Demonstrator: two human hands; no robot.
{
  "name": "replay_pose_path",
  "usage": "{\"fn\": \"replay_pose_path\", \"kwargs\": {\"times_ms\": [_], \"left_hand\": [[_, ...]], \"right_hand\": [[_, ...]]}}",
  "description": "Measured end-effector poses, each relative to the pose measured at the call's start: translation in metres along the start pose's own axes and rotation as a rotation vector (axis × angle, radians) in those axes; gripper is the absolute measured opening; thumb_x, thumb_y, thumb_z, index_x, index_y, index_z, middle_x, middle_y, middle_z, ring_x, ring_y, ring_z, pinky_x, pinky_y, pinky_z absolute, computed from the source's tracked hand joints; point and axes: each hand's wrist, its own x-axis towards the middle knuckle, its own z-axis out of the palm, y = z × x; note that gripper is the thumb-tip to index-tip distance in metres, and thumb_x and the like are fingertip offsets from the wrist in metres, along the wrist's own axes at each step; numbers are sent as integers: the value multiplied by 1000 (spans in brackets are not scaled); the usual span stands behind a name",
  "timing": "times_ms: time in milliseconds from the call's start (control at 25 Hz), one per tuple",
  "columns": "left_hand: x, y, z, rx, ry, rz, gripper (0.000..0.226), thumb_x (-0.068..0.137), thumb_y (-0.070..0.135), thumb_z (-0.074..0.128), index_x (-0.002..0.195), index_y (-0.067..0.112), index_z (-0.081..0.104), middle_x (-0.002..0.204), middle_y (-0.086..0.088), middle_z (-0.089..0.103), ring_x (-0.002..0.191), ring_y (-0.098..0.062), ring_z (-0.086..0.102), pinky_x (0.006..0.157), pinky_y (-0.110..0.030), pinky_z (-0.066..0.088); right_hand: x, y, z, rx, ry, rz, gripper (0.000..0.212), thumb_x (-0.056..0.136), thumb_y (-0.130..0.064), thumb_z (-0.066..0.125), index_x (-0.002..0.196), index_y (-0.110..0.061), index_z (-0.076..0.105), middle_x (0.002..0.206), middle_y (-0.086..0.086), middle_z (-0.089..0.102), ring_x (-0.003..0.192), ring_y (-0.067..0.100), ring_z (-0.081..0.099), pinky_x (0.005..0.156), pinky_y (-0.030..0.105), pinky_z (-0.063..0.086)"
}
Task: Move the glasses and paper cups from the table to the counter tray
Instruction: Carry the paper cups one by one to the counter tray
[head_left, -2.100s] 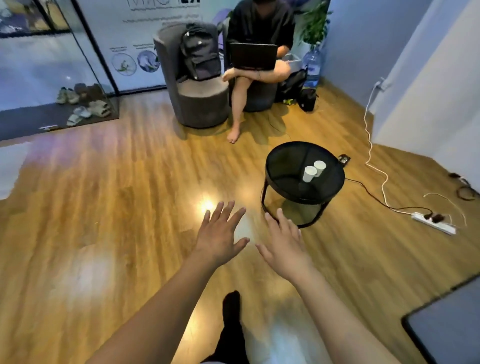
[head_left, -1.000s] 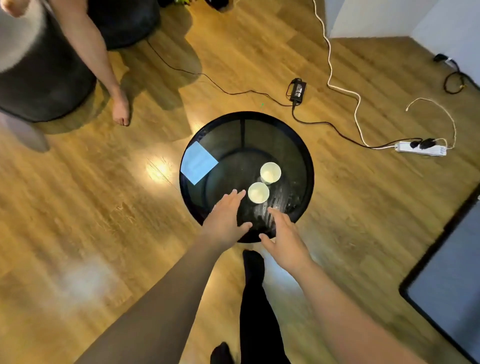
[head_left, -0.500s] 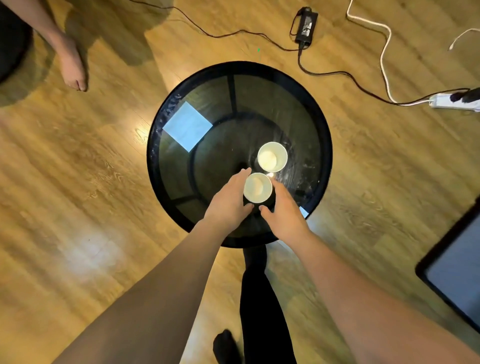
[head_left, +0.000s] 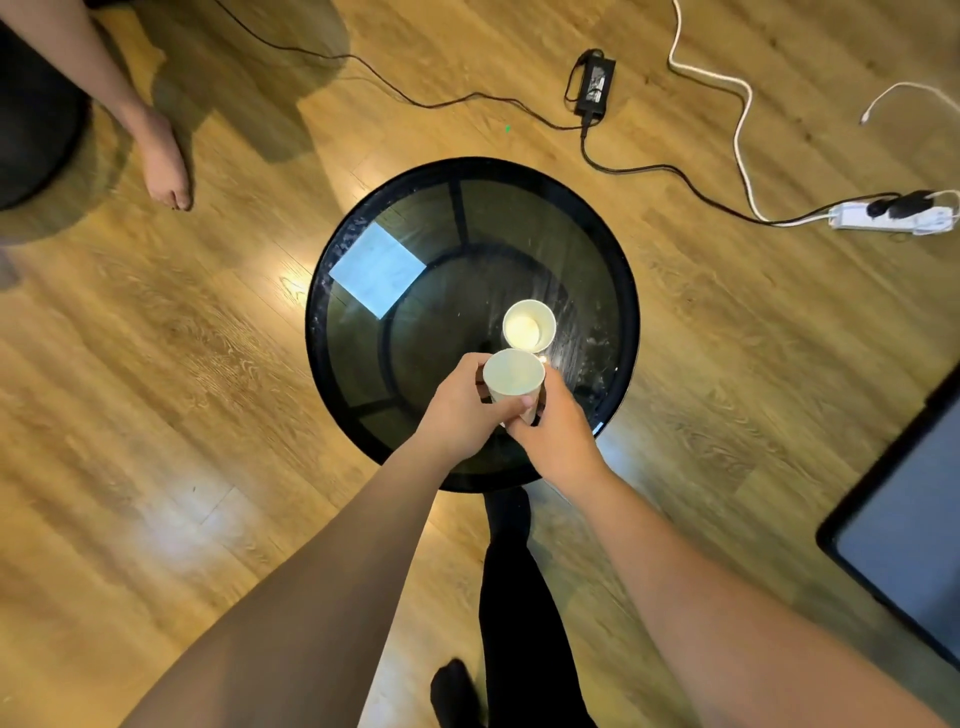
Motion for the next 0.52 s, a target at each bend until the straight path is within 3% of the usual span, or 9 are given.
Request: {"fn": "replay_pose_path", "kwargs": {"times_ms": [80,240,400,520], "left_hand": [[-19,19,-5,-48,31,17,59,81,40,84,127,33,48,121,18,53,107,-6,56,80,-10,42],[-72,65,-26,-156,108,43,54,83,37,83,126,33,50,124,15,56,108,-6,58,83,-14,45],[-128,110,-50,-216,157,102,47,86,41,79,125,36,52,125,16,59,111,-8,61,93,-25,56],[-170,140,-64,-316,153,139,48,86,46,78,126,31,56,123,14,63,113,-10,64,94,-31,59]], "right_hand": [[-16,-20,-8,40,32,-40,71,85,-17,80,143,-31,41,126,-14,53,117,10,51,83,11,42],[-61,-67,-30,80,52,-146,72,84,-23,82,144,-31,41,137,-8,53,125,13,52,101,31,51],[-117,-110,-51,53,141,-218,80,87,-39,76,152,-35,30,150,-9,45,130,6,43,98,24,41],[-160,-138,-64,51,227,-282,79,89,-43,73,153,-35,28,151,-9,41,129,4,39,101,28,42]]}}
